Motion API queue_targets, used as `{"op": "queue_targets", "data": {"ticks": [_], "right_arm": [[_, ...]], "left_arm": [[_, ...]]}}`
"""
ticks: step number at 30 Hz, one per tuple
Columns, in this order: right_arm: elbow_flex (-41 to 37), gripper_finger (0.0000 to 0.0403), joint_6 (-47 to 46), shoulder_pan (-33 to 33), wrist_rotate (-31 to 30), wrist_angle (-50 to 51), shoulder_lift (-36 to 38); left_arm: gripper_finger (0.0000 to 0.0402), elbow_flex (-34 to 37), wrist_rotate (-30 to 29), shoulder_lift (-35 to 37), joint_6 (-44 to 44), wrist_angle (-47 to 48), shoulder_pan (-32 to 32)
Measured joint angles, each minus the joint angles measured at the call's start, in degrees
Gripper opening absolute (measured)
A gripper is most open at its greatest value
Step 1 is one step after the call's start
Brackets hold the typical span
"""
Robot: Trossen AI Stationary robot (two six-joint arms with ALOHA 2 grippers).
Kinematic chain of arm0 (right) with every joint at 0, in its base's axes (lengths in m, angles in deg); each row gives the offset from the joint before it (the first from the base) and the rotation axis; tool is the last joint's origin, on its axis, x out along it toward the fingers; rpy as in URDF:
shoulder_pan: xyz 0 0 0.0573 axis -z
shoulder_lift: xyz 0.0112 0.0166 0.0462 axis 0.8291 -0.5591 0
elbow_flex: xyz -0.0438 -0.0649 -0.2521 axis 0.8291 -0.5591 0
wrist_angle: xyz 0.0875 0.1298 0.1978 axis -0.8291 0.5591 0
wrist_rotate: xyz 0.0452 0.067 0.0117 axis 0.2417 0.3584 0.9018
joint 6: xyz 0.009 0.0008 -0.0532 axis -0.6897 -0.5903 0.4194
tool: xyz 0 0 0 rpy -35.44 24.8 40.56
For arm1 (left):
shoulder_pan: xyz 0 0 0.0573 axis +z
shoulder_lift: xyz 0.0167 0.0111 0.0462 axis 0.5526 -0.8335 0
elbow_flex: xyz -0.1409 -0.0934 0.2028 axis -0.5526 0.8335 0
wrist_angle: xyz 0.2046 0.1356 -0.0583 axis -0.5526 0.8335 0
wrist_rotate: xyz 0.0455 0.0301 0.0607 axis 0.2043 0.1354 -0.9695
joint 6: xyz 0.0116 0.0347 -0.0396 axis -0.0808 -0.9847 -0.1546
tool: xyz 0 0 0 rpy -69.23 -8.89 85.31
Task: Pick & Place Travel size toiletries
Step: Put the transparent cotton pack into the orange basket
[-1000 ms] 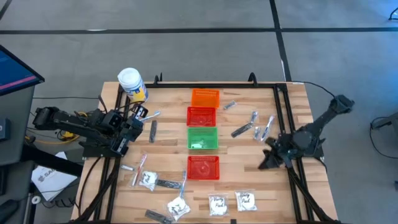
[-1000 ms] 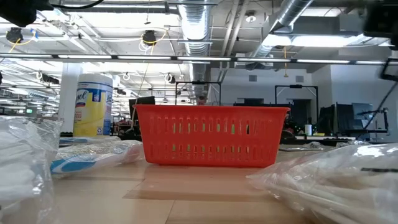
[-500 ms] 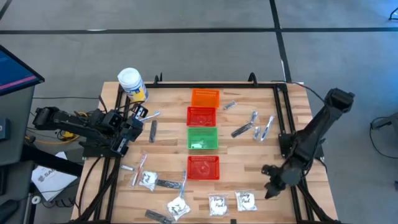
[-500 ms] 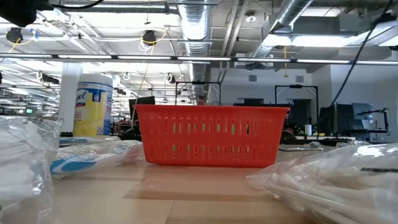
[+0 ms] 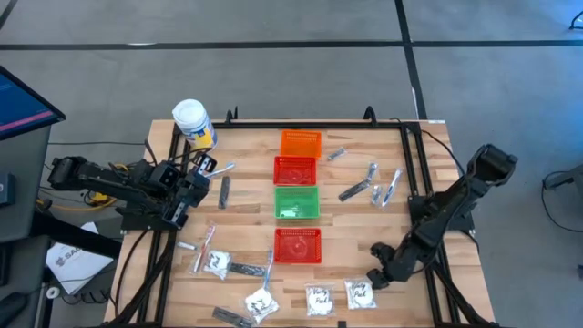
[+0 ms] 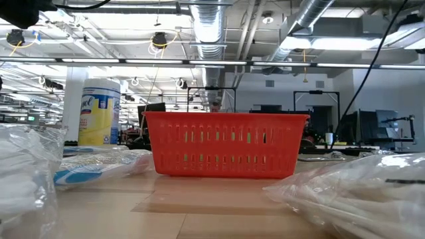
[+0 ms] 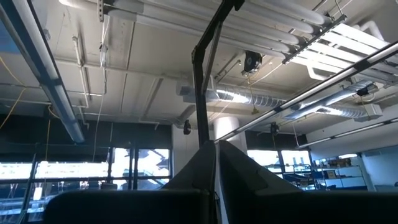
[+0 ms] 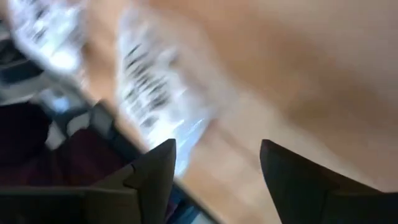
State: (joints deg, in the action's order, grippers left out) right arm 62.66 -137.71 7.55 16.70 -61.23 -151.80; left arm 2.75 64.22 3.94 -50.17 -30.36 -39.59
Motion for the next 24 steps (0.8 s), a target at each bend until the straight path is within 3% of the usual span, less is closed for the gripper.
{"op": "queue_targets", "data": {"ticks": [11,24], "right_arm": [[0.00,0.0213,8.66,4.09,-2.76,0.41,-0.60],[0.07,0.0201,9.01,3.90,-2.42,-2.06,-3.41]], "left_arm": [[0.0013,0.00,0.00,0.00,0.34,0.00,-0.04],[0.0013,0.00,0.00,0.00,1.33,0.00,-0.04]]}}
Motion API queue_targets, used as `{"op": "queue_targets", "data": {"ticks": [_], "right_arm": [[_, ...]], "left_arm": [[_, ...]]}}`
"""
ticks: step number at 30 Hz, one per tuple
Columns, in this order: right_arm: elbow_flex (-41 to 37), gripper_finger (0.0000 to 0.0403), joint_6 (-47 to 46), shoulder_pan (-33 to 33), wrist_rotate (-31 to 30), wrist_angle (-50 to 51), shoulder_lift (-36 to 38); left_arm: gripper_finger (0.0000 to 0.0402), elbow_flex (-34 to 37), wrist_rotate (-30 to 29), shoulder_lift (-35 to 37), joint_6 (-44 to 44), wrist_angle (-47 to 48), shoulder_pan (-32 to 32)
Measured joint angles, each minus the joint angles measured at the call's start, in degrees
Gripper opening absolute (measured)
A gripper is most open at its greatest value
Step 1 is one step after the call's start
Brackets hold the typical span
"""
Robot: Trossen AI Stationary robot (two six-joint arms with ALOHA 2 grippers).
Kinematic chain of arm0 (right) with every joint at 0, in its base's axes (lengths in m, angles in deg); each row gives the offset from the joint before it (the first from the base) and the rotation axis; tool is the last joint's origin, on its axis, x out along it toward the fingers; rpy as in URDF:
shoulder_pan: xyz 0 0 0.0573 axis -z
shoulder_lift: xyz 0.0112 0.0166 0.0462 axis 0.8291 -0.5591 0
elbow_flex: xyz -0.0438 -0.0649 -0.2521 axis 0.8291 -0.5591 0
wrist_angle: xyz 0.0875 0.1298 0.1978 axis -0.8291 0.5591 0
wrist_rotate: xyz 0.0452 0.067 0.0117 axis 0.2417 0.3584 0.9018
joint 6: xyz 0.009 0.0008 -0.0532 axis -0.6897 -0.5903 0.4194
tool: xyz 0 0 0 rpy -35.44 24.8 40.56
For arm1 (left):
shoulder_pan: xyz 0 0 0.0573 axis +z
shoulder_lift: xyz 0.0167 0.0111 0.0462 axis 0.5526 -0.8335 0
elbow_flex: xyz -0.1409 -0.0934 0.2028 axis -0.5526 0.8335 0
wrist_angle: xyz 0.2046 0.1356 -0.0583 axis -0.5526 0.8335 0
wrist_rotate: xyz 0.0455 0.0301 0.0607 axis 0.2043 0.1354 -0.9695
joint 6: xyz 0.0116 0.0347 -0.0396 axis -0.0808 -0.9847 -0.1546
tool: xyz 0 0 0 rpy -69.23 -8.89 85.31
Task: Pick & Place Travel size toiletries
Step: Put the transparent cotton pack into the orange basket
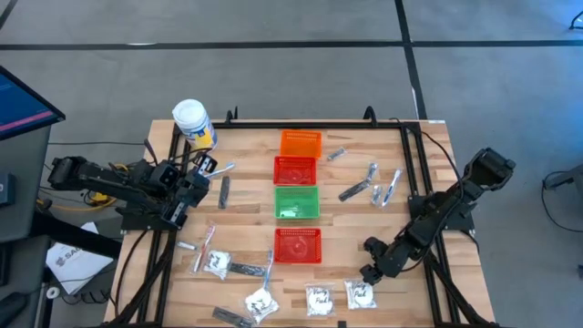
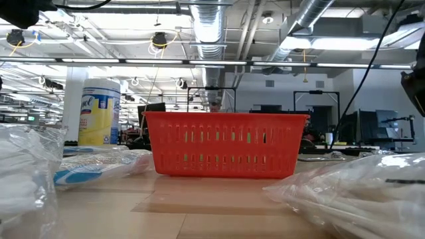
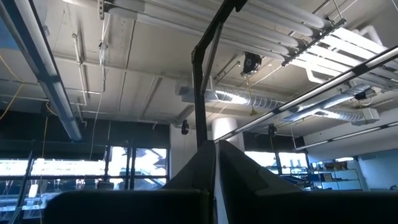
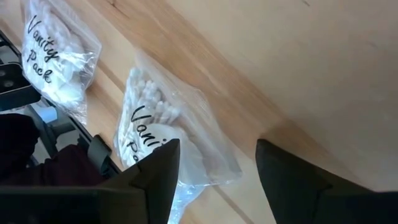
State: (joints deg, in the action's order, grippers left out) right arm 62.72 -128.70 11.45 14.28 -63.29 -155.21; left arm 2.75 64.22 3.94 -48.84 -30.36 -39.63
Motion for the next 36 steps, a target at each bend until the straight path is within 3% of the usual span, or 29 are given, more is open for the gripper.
{"op": "queue_targets", "data": {"ticks": [8,20,27,31,36], "right_arm": [[-0.07,0.0143,2.65,-0.04,0.10,0.40,-0.11],[-0.06,0.0007,6.20,0.07,-0.32,4.01,-0.12],[-0.18,0.0003,5.99,0.07,-1.49,8.54,2.69],[-0.15,0.0002,6.01,0.07,-4.00,9.96,8.33],[-0.15,0.0001,6.03,-0.45,-11.54,14.20,17.74]], "left_arm": [[0.0013,0.00,0.01,-0.01,0.00,0.00,0.00],[0.0013,0.01,0.02,0.00,0.00,0.02,0.00],[0.0013,0.07,0.02,-0.55,0.00,0.24,0.00],[0.0013,0.07,0.00,-0.85,-0.13,0.08,0.00],[0.0013,0.07,0.02,-0.81,-2.84,-0.07,0.00]]}}
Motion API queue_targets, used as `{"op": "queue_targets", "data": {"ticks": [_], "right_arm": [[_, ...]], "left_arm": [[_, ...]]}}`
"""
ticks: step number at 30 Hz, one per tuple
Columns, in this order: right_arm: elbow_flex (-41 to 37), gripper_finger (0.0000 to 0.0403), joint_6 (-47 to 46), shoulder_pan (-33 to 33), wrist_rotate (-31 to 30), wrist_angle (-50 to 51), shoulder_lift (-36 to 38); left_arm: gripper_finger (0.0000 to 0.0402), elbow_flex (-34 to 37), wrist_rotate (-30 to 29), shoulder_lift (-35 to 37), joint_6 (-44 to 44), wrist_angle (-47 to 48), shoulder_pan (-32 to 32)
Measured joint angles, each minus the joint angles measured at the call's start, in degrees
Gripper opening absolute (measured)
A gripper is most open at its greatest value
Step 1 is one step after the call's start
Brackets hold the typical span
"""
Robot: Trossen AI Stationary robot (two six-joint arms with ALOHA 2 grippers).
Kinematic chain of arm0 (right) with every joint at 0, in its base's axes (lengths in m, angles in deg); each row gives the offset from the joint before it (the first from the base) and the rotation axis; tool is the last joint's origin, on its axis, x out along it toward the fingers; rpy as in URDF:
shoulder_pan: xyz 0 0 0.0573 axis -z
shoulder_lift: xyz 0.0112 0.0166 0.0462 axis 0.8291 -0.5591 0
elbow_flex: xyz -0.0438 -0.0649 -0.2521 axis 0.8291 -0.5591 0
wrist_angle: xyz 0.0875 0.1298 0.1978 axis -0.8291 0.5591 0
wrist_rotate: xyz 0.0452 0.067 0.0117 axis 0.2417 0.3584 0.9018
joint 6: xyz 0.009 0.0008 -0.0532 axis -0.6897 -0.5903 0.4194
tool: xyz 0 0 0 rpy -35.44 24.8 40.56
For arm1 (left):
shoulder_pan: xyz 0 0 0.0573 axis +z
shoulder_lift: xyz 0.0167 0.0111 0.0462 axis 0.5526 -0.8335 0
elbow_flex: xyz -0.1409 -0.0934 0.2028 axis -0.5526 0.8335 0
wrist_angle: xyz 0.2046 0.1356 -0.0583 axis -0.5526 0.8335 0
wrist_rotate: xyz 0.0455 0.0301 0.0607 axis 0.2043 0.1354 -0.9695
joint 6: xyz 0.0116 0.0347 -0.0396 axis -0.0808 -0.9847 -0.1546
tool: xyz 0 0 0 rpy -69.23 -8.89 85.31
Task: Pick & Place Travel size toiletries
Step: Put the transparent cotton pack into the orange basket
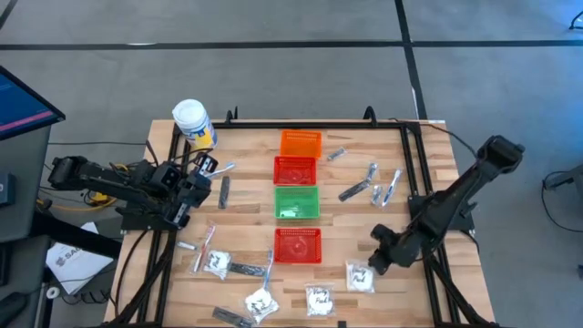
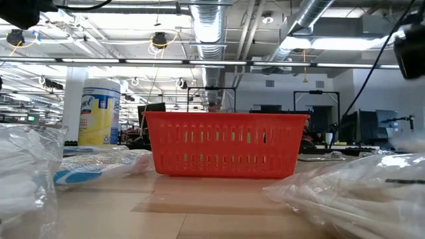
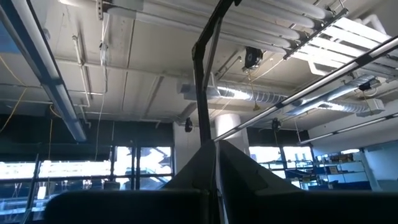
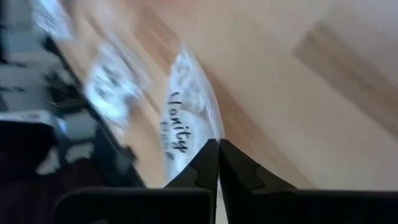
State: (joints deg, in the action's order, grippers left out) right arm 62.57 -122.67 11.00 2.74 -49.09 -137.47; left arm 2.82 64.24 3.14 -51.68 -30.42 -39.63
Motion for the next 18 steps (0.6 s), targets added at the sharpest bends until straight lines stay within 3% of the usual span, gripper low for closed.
{"op": "queue_targets", "data": {"ticks": [8,18], "right_arm": [[0.02,0.0001,1.20,-2.85,-17.12,6.23,12.89],[0.02,0.0000,17.90,-0.70,-37.31,3.98,21.11]], "left_arm": [[0.0013,0.00,-0.01,-0.83,-0.18,-0.01,0.00],[0.0013,-0.02,-4.03,-2.85,-0.87,0.11,0.04]]}}
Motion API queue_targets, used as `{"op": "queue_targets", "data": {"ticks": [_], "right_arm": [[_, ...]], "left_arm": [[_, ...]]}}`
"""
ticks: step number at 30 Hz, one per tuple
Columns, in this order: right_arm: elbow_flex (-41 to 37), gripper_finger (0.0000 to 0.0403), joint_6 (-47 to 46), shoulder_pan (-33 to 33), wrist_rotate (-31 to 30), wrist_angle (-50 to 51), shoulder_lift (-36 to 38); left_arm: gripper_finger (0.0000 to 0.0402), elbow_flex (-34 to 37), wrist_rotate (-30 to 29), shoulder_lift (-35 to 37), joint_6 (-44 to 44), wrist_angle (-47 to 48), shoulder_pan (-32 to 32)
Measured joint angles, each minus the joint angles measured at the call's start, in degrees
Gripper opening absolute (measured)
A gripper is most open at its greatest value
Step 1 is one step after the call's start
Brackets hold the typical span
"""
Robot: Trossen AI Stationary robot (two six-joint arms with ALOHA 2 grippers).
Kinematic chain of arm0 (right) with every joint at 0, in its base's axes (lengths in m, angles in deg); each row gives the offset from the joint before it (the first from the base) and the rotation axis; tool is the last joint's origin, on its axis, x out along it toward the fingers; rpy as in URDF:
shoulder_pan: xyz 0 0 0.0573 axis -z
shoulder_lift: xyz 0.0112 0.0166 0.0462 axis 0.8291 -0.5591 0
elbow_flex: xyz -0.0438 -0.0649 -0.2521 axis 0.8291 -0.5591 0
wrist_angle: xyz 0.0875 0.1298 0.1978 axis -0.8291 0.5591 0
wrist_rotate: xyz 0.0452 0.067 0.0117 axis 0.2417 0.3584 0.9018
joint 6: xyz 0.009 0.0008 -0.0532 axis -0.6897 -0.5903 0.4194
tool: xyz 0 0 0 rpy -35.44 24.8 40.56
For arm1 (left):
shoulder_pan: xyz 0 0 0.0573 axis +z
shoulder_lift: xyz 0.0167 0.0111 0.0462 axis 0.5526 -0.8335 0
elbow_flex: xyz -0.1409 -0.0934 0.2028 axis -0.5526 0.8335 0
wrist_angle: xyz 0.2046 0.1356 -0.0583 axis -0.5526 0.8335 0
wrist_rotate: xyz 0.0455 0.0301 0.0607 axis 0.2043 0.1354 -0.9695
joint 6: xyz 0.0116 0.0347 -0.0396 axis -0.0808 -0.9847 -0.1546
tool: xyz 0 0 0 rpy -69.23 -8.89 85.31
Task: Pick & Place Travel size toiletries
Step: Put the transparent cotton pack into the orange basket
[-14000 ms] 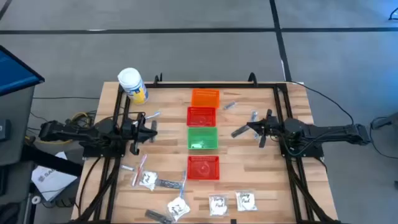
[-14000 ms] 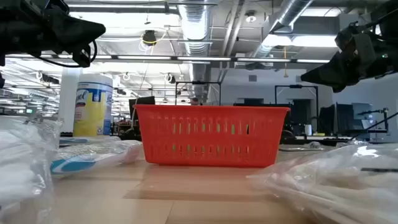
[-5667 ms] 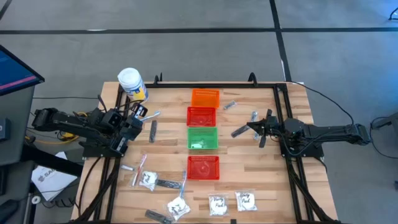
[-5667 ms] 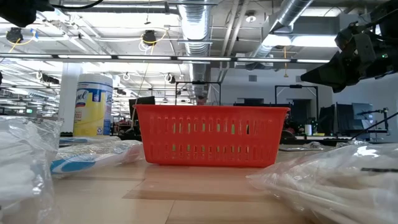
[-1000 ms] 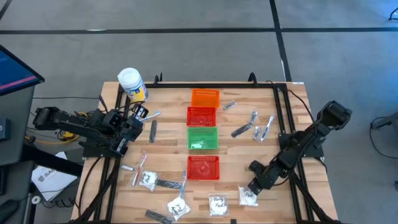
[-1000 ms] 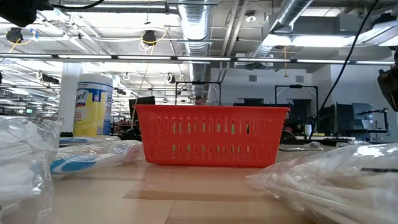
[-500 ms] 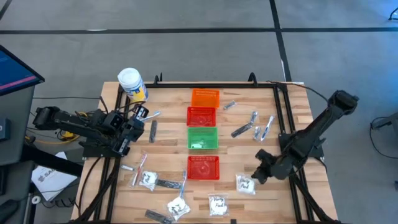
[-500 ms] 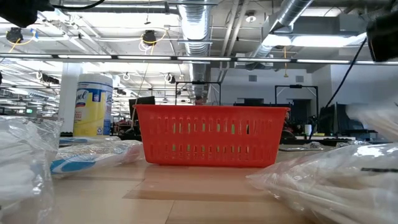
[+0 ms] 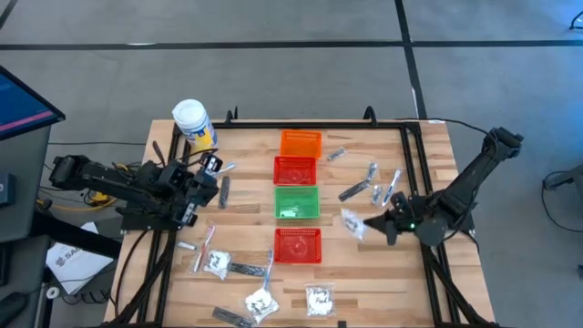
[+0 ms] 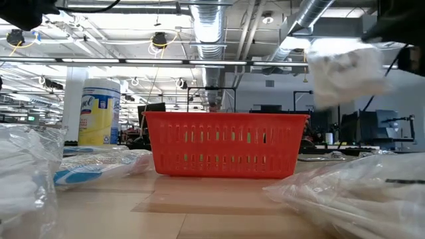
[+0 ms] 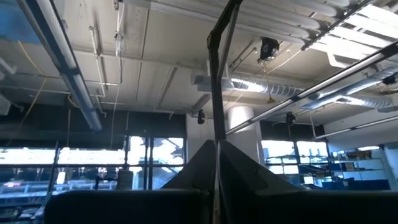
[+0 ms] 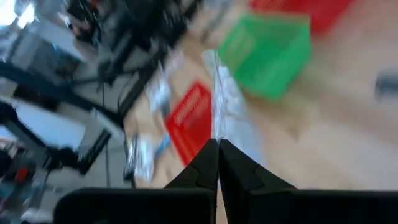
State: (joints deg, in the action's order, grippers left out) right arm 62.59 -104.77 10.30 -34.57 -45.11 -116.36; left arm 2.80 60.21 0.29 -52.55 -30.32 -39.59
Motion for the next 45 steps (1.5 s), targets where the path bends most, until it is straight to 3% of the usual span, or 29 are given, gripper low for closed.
{"op": "queue_targets", "data": {"ticks": [5,9,14,18,23,29,37,45], "right_arm": [[0.02,0.0000,20.21,1.24,-9.50,-13.20,2.45],[0.02,0.0000,43.31,1.79,-11.91,-31.91,2.98],[0.07,0.0000,70.34,1.91,-5.55,-58.87,0.56],[0.07,0.0000,82.69,1.97,1.73,-73.01,-3.09],[0.07,0.0000,84.95,4.15,11.08,-81.43,-8.16],[1.55,0.0000,82.06,8.72,25.74,-87.98,-14.90],[12.62,0.0000,80.87,14.39,33.59,-85.38,-25.73],[24.59,0.0000,81.10,18.32,34.10,-78.70,-34.91]], "left_arm": [[0.0014,0.00,-7.34,-3.05,-2.73,-0.48,0.00],[0.0035,-1.27,-12.71,-7.57,-2.92,-1.06,0.27],[0.0093,-6.25,-12.31,-15.70,2.74,-1.70,1.12],[0.0153,-11.34,-11.76,-24.29,8.52,-2.08,2.03],[0.0212,-17.31,-5.81,-33.86,9.52,-3.47,3.80],[0.0231,-20.18,-3.40,-40.90,11.40,-9.33,4.83],[0.0228,-23.35,0.89,-45.95,17.24,-15.51,4.21],[0.0226,-24.02,1.63,-45.83,13.06,-16.97,0.05]]}}
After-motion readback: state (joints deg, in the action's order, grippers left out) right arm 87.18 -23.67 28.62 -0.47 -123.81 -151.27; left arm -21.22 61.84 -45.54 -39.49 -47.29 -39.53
